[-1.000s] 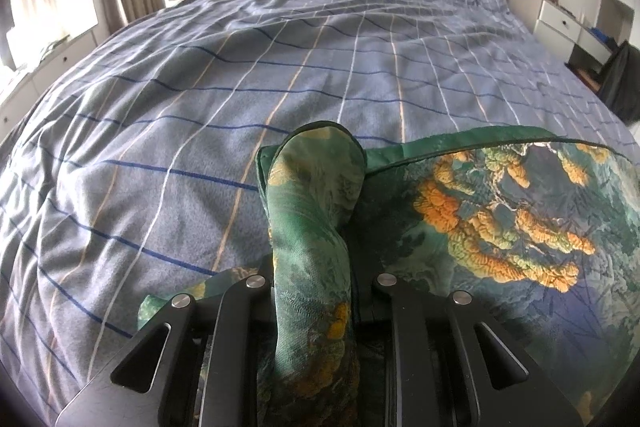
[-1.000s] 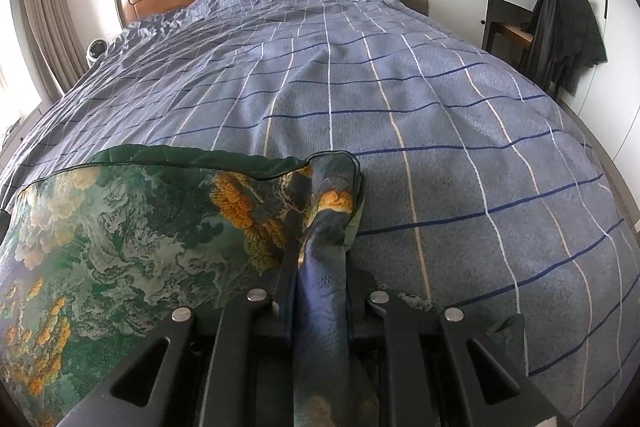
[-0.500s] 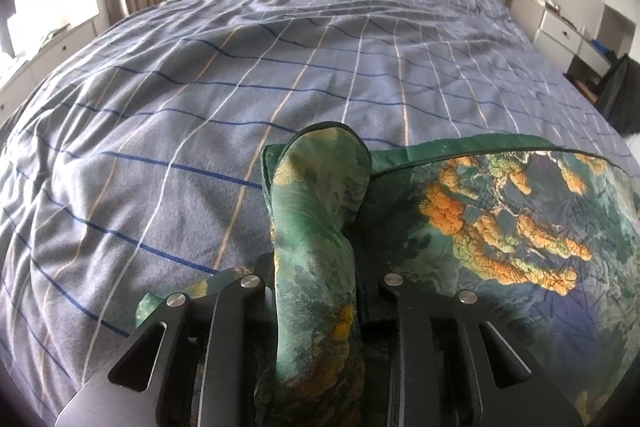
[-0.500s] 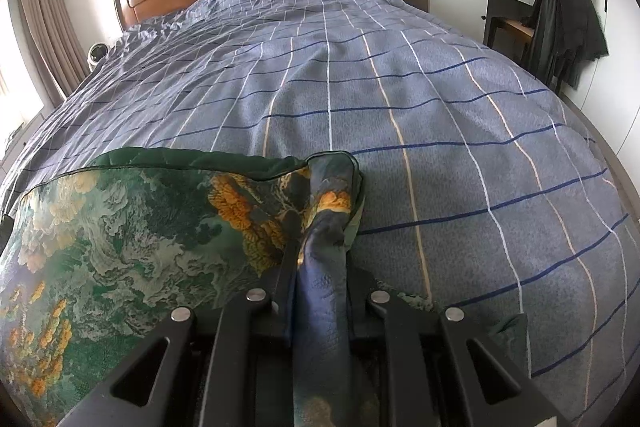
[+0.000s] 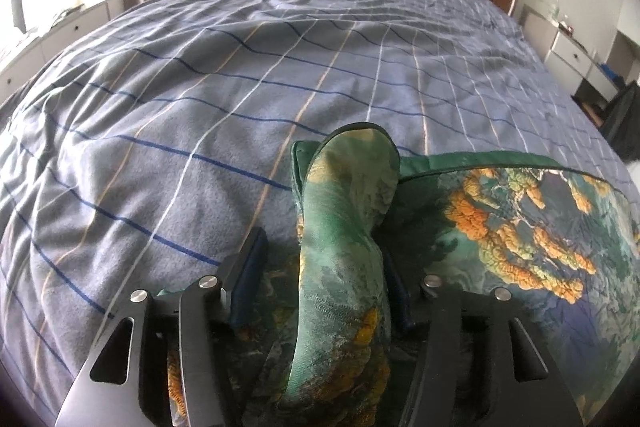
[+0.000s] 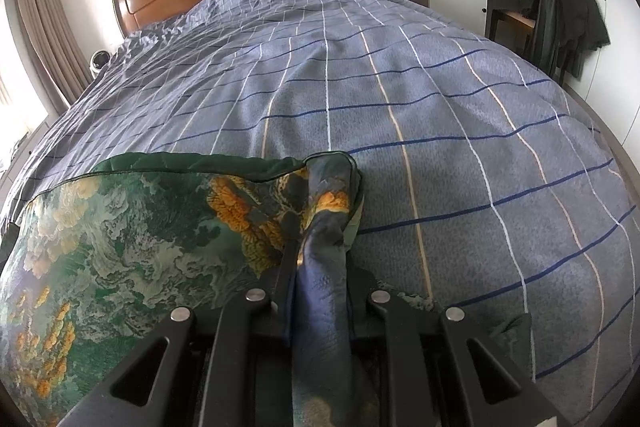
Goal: Fold large clothes
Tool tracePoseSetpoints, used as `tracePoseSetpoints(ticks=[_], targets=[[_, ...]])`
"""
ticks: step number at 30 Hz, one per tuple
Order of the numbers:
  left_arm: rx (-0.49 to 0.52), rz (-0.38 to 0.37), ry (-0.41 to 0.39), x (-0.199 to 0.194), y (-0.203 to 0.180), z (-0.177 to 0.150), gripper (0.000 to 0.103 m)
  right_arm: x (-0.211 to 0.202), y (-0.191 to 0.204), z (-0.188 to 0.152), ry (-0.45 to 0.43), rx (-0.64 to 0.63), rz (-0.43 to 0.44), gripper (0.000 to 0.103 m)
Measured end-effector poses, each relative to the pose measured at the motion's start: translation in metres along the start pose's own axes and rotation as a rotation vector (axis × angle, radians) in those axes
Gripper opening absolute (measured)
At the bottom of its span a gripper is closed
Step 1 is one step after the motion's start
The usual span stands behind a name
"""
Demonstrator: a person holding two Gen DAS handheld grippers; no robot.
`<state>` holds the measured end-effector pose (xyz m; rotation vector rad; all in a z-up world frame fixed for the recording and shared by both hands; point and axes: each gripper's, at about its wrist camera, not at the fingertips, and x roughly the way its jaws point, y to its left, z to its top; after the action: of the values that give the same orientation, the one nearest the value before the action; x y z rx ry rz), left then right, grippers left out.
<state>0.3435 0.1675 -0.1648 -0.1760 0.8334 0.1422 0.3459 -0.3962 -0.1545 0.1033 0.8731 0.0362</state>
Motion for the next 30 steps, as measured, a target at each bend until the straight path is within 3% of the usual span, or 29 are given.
tracePoseSetpoints(ticks=[21, 24, 26, 29, 30], targets=[[-0.003, -0.001, 0.000, 0.002, 0.001, 0.001, 0.061, 0.002, -0.003, 0.000, 0.008, 0.037, 0.032, 0.019], [-0.004, -0.001, 0.005, 0.001, 0.001, 0.002, 0.064, 0.001, -0.005, 0.000, 0.011, 0.047, 0.043, 0.019], [-0.008, 0.006, 0.019, 0.001, 0.003, 0.003, 0.071, 0.000, -0.009, 0.002, 0.025, 0.072, 0.064, 0.020], [-0.026, 0.021, 0.074, 0.002, 0.007, 0.011, 0.086, -0.003, -0.017, 0.014, 0.079, 0.113, 0.089, 0.033], [-0.039, 0.026, 0.092, 0.001, 0.009, 0.014, 0.088, -0.009, -0.021, 0.020, 0.090, 0.127, 0.073, 0.057]])
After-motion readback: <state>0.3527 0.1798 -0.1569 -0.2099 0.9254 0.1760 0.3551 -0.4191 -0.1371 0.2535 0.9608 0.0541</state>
